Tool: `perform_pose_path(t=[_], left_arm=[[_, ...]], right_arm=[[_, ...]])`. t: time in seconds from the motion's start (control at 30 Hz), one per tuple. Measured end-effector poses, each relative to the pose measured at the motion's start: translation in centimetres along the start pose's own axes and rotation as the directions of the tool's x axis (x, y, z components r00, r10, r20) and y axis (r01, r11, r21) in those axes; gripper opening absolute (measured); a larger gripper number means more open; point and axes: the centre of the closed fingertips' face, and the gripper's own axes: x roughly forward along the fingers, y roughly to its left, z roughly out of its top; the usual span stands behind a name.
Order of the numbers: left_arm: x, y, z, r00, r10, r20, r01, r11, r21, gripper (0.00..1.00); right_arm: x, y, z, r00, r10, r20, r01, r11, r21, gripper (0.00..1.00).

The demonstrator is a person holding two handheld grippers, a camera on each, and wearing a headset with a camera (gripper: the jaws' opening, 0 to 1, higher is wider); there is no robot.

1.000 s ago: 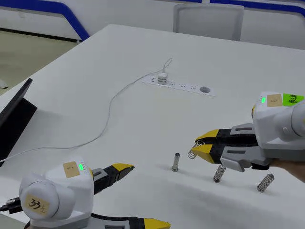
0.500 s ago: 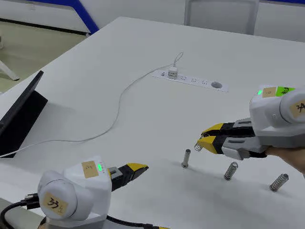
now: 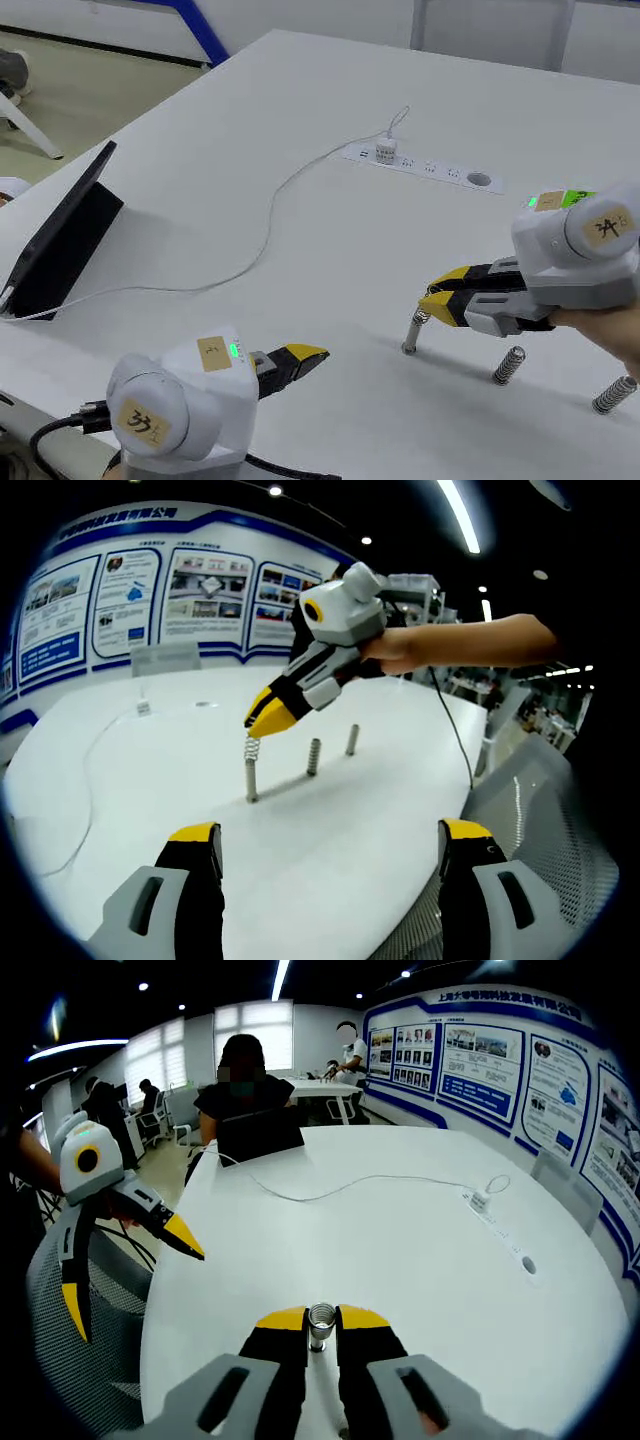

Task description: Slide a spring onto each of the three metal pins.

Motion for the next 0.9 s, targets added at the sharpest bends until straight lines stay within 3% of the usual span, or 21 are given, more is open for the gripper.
perform_pose_path(t=[0.07, 0.2, 0.57, 0.9], left_arm=[[0.08, -0.17, -0.22, 0.9999, -0.006, -0.013, 0.006, 1.000, 0.005, 0.91], [0.18, -0.40, -0.43, 0.9995, -0.016, -0.026, 0.016, 1.000, 0.008, 0.91], [0.14, -0.34, -0.52, 0.9995, -0.016, -0.027, 0.016, 1.000, -0.007, 0.89], [0.11, -0.22, -0.68, 0.9994, -0.013, -0.031, 0.012, 1.000, -0.012, 0.88]], right_arm=[[0.11, -0.08, 0.32, 0.9998, 0.010, 0.019, -0.010, 1.000, 0.010, 0.11], [0.26, -0.22, 0.32, 0.9998, 0.017, 0.007, -0.018, 0.999, 0.029, 0.11], [-0.07, 0.19, 0.10, 0.9997, 0.021, -0.016, -0.021, 1.000, -0.004, 0.11], [0.17, 0.12, 0.39, 0.9996, 0.028, -0.012, -0.027, 0.999, 0.019, 0.11]])
